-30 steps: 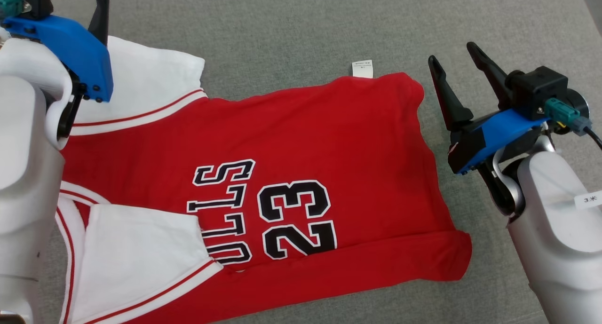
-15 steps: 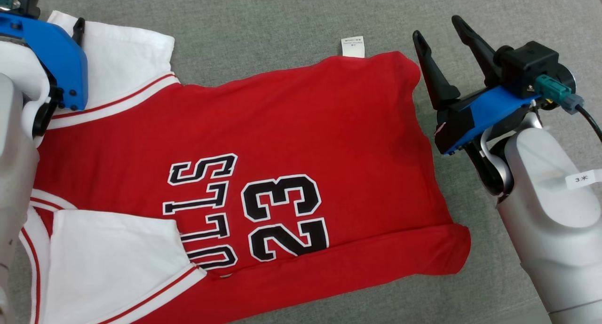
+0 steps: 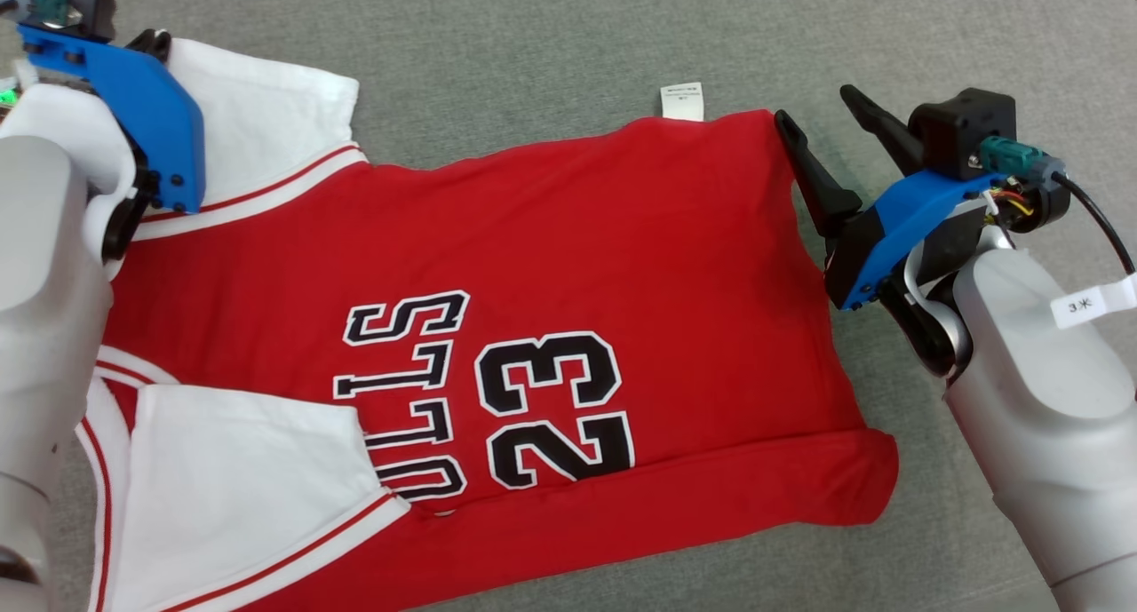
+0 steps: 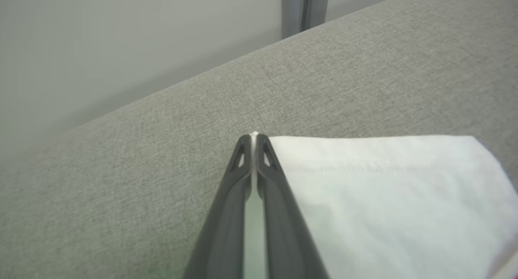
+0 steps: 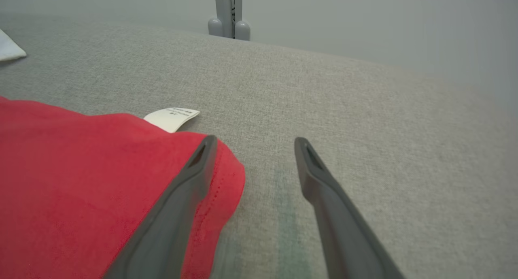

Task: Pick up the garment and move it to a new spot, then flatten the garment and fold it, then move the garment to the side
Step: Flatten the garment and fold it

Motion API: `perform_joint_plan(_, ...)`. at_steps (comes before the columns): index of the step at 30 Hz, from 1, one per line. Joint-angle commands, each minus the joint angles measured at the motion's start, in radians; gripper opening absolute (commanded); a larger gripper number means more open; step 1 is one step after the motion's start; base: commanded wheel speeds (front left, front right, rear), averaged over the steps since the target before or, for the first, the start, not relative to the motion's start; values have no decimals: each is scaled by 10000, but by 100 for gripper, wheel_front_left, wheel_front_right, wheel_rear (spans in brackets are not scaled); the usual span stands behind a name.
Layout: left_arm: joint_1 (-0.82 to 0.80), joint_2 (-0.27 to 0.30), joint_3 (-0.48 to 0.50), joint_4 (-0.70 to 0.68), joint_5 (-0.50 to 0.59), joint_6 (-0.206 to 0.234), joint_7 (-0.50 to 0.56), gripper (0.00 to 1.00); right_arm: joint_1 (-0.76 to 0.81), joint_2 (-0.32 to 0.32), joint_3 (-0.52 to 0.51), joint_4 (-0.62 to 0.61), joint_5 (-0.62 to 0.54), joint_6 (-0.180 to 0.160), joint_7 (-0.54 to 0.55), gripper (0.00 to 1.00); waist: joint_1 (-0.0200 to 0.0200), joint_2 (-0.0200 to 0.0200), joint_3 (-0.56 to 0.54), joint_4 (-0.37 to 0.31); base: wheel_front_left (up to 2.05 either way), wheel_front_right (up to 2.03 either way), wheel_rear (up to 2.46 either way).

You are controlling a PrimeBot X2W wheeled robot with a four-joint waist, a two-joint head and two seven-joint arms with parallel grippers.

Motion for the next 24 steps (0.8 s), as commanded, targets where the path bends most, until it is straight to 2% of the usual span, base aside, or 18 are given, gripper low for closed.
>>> perform_joint_plan(1,-264,-98,-212,-3,-85,-6,-169,0,-289,-76,141,237,104,2,194,100,1,0,-19,135,0,0,0)
perform_joint_plan(12,-478,-396,-928,21,-520,-6,-762,0,-814,-16,790,1640,517,2,727,100,1,0,-101,654,0,0,0)
perform_joint_plan(13,-495,-439,-1059,47,-637,-6,-903,0,-795,98,933,1933,721,2,804,91,1,0,-126,729,0,0,0)
perform_joint_plan(14,-495,-439,-1059,47,-637,-6,-903,0,-795,98,933,1933,721,2,804,91,1,0,-126,729,0,0,0)
perform_joint_plan(15,-521,-425,-1102,66,-669,-6,-982,0,-815,169,974,1994,863,2,741,53,1,0,-141,750,0,0,0)
perform_joint_plan(16,-542,-428,-1166,76,-708,-6,-1070,0,-872,181,981,2029,982,3,624,0,1,0,-167,778,0,0,0)
perform_joint_plan(24,-554,-500,-1162,161,-1086,-6,-2264,0,-1303,-236,794,2723,643,0,-679,0,1,0,-641,1023,0,0,0)
